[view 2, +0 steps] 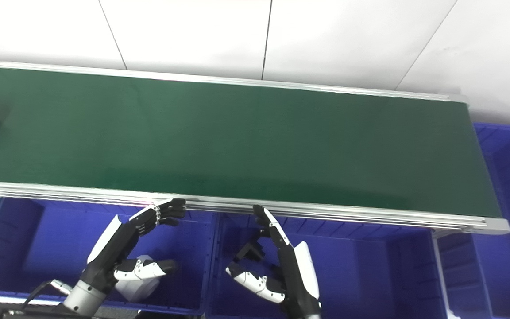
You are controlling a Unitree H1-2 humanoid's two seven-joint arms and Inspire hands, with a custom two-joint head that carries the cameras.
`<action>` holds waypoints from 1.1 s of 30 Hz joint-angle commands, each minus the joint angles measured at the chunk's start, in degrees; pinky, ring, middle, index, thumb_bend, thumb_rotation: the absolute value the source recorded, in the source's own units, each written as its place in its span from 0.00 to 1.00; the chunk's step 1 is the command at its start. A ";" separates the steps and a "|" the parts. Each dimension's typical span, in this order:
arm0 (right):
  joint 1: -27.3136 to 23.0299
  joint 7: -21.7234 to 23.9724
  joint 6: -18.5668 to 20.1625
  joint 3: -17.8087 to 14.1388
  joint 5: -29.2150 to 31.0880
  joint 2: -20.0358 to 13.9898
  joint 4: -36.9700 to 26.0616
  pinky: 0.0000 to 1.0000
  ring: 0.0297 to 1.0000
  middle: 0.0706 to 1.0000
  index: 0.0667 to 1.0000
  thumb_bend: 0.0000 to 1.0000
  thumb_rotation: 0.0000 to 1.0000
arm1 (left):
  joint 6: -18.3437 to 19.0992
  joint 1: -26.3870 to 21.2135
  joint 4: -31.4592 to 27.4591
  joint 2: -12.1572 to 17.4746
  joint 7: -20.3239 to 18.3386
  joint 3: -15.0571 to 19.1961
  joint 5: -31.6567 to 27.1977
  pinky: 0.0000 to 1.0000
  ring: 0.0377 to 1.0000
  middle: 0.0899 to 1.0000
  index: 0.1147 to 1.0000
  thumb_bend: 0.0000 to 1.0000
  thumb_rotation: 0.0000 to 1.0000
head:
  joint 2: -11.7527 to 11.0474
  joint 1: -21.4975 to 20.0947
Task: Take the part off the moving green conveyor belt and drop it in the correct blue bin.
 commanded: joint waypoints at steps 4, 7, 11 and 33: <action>0.35 -0.82 -2.54 -0.11 -0.57 0.40 -1.00 0.79 0.85 0.88 0.91 0.79 0.62 | -1.73 0.56 -1.29 0.51 1.00 -0.07 0.43 0.71 0.76 0.78 0.79 0.77 0.53 | -0.05 0.01; 0.40 -0.55 -2.32 -0.13 -0.36 0.31 -1.09 0.80 0.86 0.88 0.91 0.79 0.62 | -1.73 0.57 -1.38 0.43 0.88 -0.12 0.08 0.71 0.76 0.78 0.79 0.77 0.52 | -0.10 -0.03; 0.29 -0.79 -2.90 -0.20 -0.64 0.25 -0.84 0.79 0.85 0.88 0.91 0.78 0.62 | -1.73 0.52 -1.23 0.42 0.93 -0.21 0.13 0.72 0.77 0.78 0.79 0.77 0.53 | -0.19 0.16; 0.05 -0.49 -4.05 -0.36 0.18 -0.56 1.09 0.80 0.86 0.89 0.91 0.77 0.60 | -1.73 -0.10 0.17 0.10 2.75 -1.79 2.03 0.65 0.71 0.75 0.77 0.78 0.55 | -5.65 8.48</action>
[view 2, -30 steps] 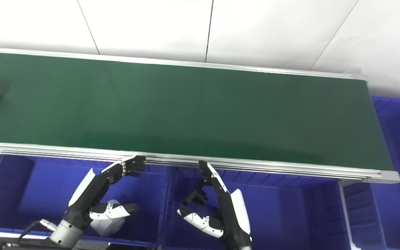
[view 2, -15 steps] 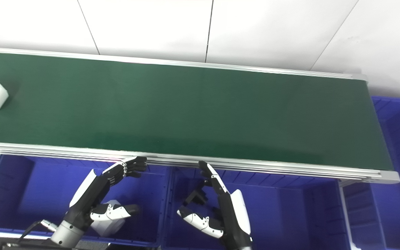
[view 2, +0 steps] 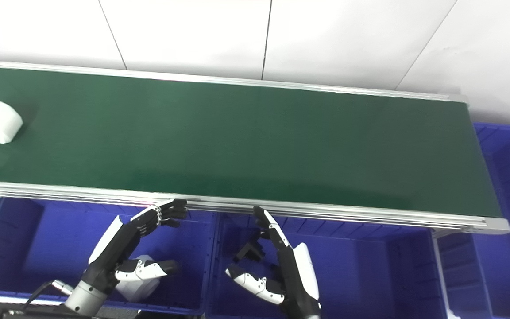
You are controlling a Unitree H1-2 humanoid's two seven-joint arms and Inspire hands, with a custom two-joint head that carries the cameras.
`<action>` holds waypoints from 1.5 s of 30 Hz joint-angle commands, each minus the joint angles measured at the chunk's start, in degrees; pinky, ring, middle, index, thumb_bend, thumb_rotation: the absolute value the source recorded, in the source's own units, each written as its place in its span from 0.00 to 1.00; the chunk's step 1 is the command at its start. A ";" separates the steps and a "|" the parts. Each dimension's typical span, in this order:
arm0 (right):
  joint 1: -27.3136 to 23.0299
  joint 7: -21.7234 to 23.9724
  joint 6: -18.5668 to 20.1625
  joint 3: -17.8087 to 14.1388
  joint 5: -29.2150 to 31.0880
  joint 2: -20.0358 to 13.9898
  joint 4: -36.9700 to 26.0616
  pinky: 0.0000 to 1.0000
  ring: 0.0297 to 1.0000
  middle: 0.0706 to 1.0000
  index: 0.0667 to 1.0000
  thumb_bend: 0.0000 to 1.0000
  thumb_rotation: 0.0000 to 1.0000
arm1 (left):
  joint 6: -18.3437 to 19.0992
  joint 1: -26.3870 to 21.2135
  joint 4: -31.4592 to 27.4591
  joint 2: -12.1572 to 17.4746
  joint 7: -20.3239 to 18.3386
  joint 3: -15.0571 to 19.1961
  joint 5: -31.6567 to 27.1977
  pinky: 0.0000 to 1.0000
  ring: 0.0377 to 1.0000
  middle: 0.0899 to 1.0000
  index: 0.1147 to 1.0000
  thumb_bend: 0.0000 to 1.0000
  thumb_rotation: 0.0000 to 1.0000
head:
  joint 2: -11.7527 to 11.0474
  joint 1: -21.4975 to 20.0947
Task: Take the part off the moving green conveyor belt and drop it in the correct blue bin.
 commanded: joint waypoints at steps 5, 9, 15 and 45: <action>-0.27 -1.16 -6.48 -0.68 1.79 -1.02 2.14 0.80 0.86 0.89 0.92 0.76 0.59 | -1.73 -0.64 1.39 0.42 3.21 -2.48 2.92 0.67 0.71 0.74 0.76 0.81 0.55 | -5.71 7.62; -1.57 -3.41 -7.87 0.57 2.57 -2.34 4.55 0.80 0.87 0.89 0.92 0.75 0.59 | -1.73 -1.39 2.35 0.95 4.89 -3.94 4.10 0.66 0.72 0.74 0.74 0.81 0.51 | -7.88 9.51; -2.15 -5.94 -7.88 1.92 2.37 -3.01 5.85 0.79 0.87 0.89 0.93 0.75 0.63 | -1.73 -1.96 3.38 1.65 7.39 -5.70 4.22 0.64 0.70 0.72 0.72 0.81 0.48 | -10.15 9.87; -4.01 -7.67 -7.87 3.06 2.92 -3.65 8.28 0.79 0.88 0.89 0.93 0.77 0.65 | -1.72 -5.82 -12.71 7.24 3.11 2.73 0.36 0.62 0.68 0.69 0.68 0.83 0.49 | -14.52 13.31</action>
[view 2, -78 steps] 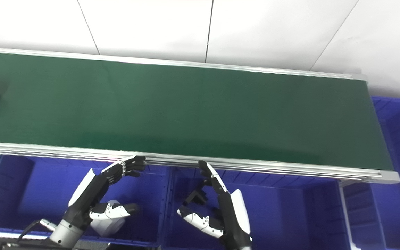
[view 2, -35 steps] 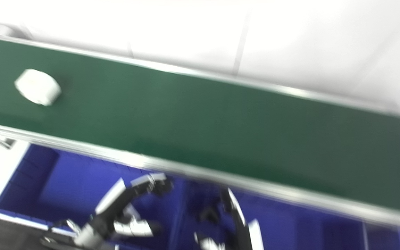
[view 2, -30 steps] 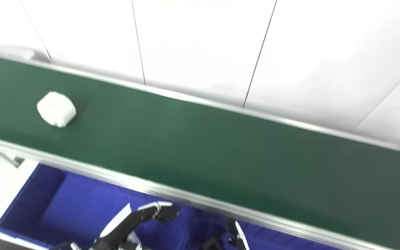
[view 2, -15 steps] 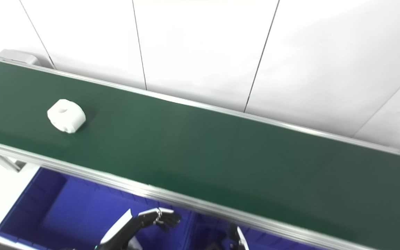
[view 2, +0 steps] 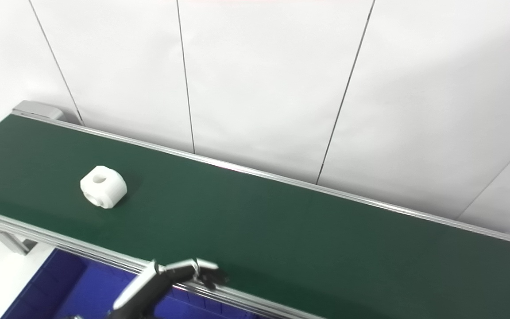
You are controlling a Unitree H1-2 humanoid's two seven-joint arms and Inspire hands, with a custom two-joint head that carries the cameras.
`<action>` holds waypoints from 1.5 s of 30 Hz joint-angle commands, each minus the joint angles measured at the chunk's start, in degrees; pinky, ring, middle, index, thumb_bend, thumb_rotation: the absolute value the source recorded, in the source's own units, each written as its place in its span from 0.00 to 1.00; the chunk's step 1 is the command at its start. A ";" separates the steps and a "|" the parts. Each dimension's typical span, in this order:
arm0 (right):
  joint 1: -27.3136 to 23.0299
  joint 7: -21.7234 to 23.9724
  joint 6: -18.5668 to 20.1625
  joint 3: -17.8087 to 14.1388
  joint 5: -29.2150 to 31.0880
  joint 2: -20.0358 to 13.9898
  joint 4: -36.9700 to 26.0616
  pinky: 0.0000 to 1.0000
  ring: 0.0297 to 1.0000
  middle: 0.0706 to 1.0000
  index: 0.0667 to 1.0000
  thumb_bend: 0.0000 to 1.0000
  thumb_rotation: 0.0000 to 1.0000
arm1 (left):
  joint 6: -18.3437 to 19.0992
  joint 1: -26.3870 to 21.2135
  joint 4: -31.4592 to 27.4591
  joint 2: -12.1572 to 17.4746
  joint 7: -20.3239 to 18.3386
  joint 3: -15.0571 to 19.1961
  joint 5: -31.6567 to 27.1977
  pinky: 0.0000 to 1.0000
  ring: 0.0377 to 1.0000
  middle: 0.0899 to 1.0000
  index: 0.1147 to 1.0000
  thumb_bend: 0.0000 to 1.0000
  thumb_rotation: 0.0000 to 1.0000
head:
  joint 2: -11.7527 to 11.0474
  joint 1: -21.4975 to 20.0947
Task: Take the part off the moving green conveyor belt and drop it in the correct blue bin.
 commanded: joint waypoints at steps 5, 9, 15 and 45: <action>-0.97 -1.77 -3.50 0.99 0.25 -0.79 -0.48 0.76 0.87 0.88 0.93 0.78 0.66 | -1.75 -2.68 -2.41 1.40 -4.30 5.69 -2.09 0.63 0.69 0.71 0.69 0.82 0.43 | -0.27 0.94; -1.23 -1.98 -3.49 1.58 0.52 -1.25 -0.51 0.75 0.87 0.88 0.93 0.78 0.65 | -1.08 -4.88 -2.89 1.27 -7.10 10.80 0.89 0.65 0.72 0.74 0.72 0.77 0.39 | -0.28 1.39; -1.47 -1.70 -3.49 1.71 0.54 -1.41 -0.49 0.72 0.86 0.88 0.93 0.79 0.64 | 1.77 -8.62 -1.60 0.64 -10.06 18.13 3.19 0.72 0.77 0.79 0.79 0.70 0.35 | -0.03 1.43; -3.25 -3.53 -3.48 4.45 1.83 -2.98 0.32 0.73 0.85 0.89 0.93 0.76 0.59 | 15.99 -26.63 21.28 12.90 -22.95 25.38 15.89 0.72 0.83 0.86 0.87 0.82 0.13 | -0.31 1.86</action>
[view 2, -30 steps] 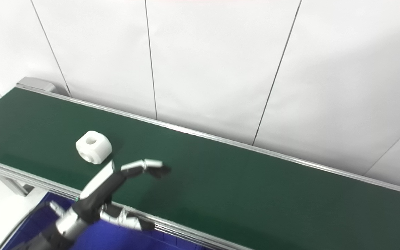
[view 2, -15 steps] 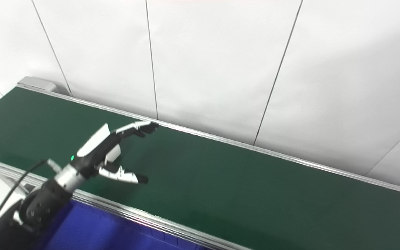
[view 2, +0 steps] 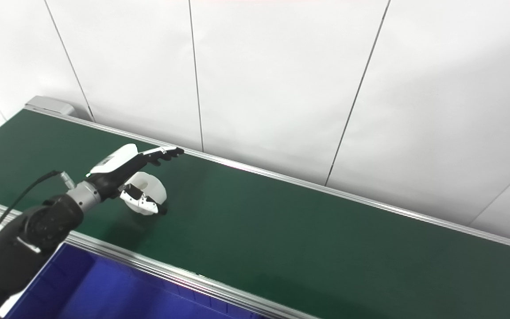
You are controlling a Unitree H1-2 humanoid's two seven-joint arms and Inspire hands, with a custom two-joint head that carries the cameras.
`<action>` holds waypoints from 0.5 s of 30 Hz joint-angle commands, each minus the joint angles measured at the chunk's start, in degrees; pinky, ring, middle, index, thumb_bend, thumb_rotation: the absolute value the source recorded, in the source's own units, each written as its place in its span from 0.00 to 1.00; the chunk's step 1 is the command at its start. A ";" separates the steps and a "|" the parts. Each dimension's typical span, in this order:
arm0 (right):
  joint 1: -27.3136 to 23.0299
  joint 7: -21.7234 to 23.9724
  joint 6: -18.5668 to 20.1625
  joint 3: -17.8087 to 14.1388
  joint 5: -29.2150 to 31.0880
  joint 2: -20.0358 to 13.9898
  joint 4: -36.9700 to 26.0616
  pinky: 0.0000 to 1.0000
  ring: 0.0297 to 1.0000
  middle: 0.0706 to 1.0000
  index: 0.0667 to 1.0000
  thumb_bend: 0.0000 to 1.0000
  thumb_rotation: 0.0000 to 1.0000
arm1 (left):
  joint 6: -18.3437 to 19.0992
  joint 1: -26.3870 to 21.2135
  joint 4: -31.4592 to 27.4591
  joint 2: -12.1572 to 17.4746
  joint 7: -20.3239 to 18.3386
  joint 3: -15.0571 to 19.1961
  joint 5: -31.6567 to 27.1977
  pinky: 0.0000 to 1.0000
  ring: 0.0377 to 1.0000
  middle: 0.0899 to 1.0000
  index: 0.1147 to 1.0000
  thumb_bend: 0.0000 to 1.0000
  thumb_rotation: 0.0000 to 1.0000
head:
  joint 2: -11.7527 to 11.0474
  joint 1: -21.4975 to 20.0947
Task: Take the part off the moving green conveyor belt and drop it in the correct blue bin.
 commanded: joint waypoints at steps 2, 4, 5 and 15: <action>0.21 -0.57 -3.46 -0.18 0.17 0.45 -1.44 0.75 0.86 0.89 0.93 0.77 0.59 | 1.24 -2.76 1.08 2.37 0.24 -0.52 2.52 0.72 0.82 0.86 0.87 0.84 0.15 | 0.13 -0.05; 0.27 -0.26 -3.46 -0.28 0.38 0.49 -1.46 0.76 0.87 0.89 0.94 0.77 0.60 | 1.66 -3.34 2.15 2.80 -0.37 -1.34 3.29 0.74 0.84 0.87 0.87 0.85 0.14 | 0.13 -0.05; 0.33 -0.12 -3.47 -0.39 0.30 0.51 -1.52 0.76 0.87 0.89 0.94 0.77 0.60 | 1.10 -3.71 3.00 3.04 -0.39 -1.87 3.82 0.77 0.85 0.87 0.87 0.86 0.13 | 0.13 -0.05; 0.70 -0.09 -3.46 -0.59 0.37 0.65 -2.06 0.74 0.87 0.89 0.94 0.77 0.63 | 0.39 -6.36 8.32 3.53 0.38 -6.32 9.31 0.91 0.88 0.87 0.88 0.93 0.04 | 0.37 -0.09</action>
